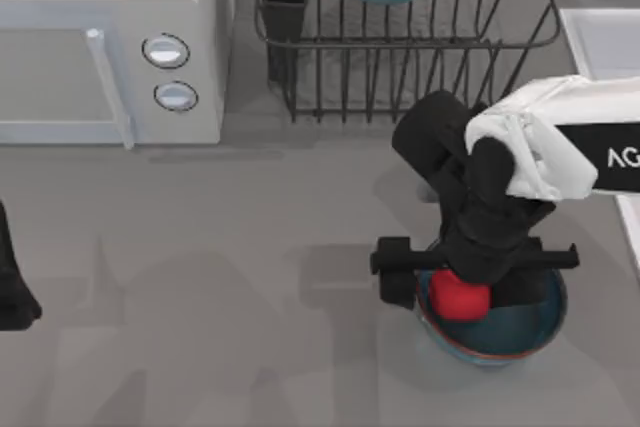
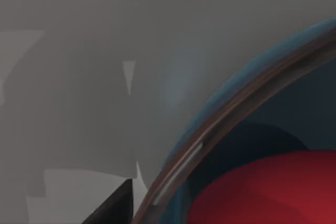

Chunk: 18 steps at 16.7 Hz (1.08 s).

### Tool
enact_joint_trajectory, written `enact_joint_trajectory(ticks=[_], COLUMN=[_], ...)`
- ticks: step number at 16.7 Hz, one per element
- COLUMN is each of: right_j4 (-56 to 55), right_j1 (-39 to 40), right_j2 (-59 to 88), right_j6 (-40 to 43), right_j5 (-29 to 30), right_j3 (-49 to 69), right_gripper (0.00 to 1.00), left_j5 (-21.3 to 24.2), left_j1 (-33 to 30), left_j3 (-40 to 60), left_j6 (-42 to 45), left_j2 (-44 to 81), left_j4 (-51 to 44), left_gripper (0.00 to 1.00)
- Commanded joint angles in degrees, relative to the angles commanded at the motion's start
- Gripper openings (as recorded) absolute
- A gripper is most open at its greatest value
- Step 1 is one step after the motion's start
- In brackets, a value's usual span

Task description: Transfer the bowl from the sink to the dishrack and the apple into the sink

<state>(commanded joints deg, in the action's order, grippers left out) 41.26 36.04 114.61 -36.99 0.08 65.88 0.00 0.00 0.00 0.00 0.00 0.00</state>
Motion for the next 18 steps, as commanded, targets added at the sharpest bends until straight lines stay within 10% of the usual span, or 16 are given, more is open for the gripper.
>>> enact_joint_trajectory(ticks=[18], right_j4=[24.1], right_j1=[0.3], right_j2=[-10.7], right_j6=[0.7], right_j5=[1.1], right_j3=[16.3], right_gripper=[0.0], left_j5=[0.0], left_j1=[0.0], left_j3=[0.0], left_j6=[0.0], left_j2=[0.0], left_j4=[0.0], left_gripper=[1.0])
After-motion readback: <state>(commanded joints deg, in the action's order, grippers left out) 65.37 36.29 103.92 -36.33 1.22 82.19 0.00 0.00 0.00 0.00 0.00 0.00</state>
